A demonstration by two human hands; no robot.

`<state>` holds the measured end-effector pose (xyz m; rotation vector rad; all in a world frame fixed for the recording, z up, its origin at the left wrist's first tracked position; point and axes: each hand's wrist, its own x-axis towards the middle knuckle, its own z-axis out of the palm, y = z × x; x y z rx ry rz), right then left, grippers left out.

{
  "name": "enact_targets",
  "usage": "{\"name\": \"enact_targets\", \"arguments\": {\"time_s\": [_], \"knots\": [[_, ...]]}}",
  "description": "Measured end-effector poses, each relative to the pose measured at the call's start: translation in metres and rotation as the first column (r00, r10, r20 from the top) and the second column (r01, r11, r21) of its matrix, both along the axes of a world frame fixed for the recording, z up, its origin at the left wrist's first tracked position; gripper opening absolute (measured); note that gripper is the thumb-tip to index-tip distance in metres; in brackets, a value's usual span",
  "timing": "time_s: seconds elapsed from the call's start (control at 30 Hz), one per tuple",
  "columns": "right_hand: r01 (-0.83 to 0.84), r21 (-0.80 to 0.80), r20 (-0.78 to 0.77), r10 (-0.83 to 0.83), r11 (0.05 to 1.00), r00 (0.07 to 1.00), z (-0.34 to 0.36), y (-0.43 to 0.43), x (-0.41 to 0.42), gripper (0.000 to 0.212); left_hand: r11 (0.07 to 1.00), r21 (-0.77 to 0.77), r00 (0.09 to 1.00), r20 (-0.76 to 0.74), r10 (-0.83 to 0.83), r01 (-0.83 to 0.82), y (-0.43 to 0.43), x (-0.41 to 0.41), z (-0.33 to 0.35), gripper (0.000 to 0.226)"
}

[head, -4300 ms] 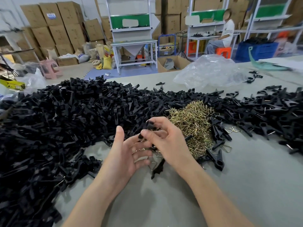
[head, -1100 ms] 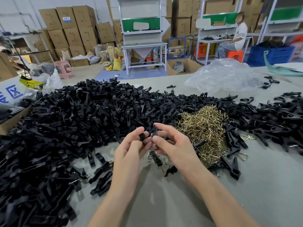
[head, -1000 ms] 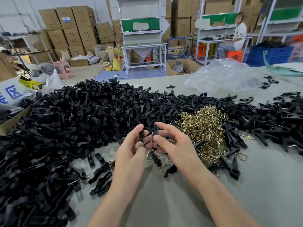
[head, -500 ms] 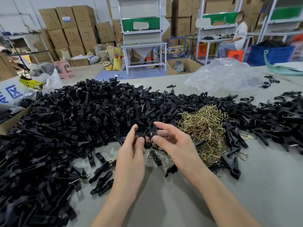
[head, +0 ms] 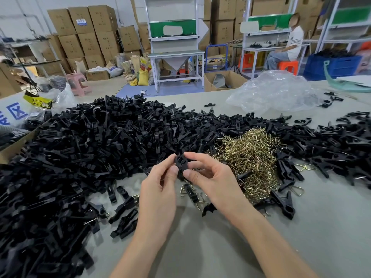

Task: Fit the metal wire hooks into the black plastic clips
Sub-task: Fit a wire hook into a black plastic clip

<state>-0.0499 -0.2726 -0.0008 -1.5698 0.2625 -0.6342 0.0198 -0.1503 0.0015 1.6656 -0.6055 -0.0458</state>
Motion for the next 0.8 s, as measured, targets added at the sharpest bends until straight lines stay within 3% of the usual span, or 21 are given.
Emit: {"name": "enact_targets", "arguments": {"time_s": [0.53, 0.7, 0.8], "knots": [[-0.027, 0.06, 0.013, 0.026, 0.998, 1.0, 0.0001, -0.0036, 0.0003, 0.032, 0.997, -0.078, 0.997, -0.068, -0.032, 0.027, 0.0017, 0.0027, -0.0025, 0.015], [-0.027, 0.139, 0.036, 0.022, 0.99, 0.999, 0.0001, -0.0089, -0.0024, 0.016, 0.995, -0.068, 0.998, -0.016, -0.068, 0.067, 0.0008, -0.0011, -0.0044, 0.014], [-0.084, 0.177, 0.029, 0.08, 0.981, 0.996, 0.0006, -0.0093, -0.0038, 0.024, 0.995, -0.068, 0.997, 0.017, -0.071, 0.072, 0.0012, 0.0, -0.0027, 0.017]]}}
